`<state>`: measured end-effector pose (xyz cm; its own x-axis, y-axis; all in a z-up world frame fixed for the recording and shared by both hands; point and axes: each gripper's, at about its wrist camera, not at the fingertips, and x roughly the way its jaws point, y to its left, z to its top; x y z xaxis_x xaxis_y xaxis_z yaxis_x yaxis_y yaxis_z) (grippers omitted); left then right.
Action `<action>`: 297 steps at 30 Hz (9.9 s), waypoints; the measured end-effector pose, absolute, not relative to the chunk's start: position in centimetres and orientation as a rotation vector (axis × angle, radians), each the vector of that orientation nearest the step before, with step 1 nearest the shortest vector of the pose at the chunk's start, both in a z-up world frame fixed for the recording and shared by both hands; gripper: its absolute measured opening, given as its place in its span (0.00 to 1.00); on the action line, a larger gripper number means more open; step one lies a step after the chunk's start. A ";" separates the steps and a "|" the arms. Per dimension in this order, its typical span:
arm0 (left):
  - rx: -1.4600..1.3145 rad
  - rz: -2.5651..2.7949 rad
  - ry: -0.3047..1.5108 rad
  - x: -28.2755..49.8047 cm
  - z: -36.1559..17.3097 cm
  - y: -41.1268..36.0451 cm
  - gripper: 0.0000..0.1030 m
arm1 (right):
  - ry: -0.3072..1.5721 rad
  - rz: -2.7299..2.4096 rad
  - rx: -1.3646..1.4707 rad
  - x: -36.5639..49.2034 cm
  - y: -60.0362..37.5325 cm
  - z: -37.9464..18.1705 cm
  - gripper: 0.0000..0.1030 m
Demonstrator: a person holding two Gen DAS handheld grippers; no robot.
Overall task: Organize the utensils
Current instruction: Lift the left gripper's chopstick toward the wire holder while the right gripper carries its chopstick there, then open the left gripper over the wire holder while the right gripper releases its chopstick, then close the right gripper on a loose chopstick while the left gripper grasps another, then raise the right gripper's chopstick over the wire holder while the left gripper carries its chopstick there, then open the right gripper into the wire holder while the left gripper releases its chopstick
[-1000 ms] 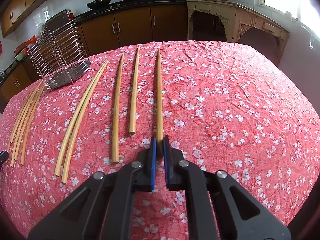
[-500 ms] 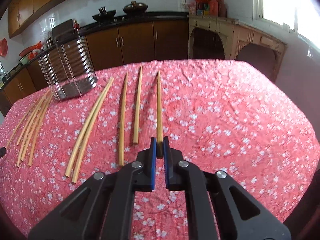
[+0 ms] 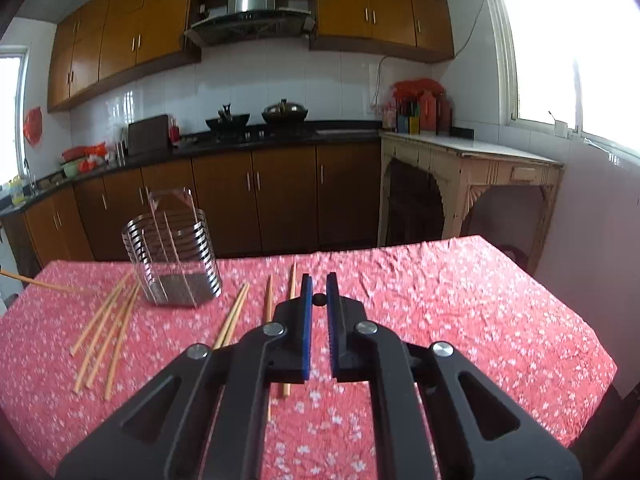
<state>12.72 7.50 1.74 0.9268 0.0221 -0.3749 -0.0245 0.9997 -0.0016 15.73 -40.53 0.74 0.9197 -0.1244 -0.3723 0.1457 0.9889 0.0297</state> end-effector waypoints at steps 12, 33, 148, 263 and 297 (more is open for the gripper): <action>-0.028 0.041 0.350 15.4 4.8 7.9 0.06 | 0.311 -0.113 0.134 18.4 -42.6 3.2 0.08; -0.039 0.056 0.330 17.2 5.9 8.5 0.06 | 0.311 -0.121 0.132 22.7 -42.3 5.4 0.08; -0.040 -0.009 0.785 21.6 -10.1 5.8 0.41 | 0.883 -0.092 0.147 29.2 -41.4 -13.5 0.08; -0.300 -0.061 -0.038 18.8 13.4 -0.8 0.07 | 0.068 0.223 0.250 24.7 -35.4 13.2 0.07; -0.269 -0.081 0.289 24.9 7.1 -1.2 0.08 | 0.366 0.191 0.272 33.4 -33.5 5.8 0.24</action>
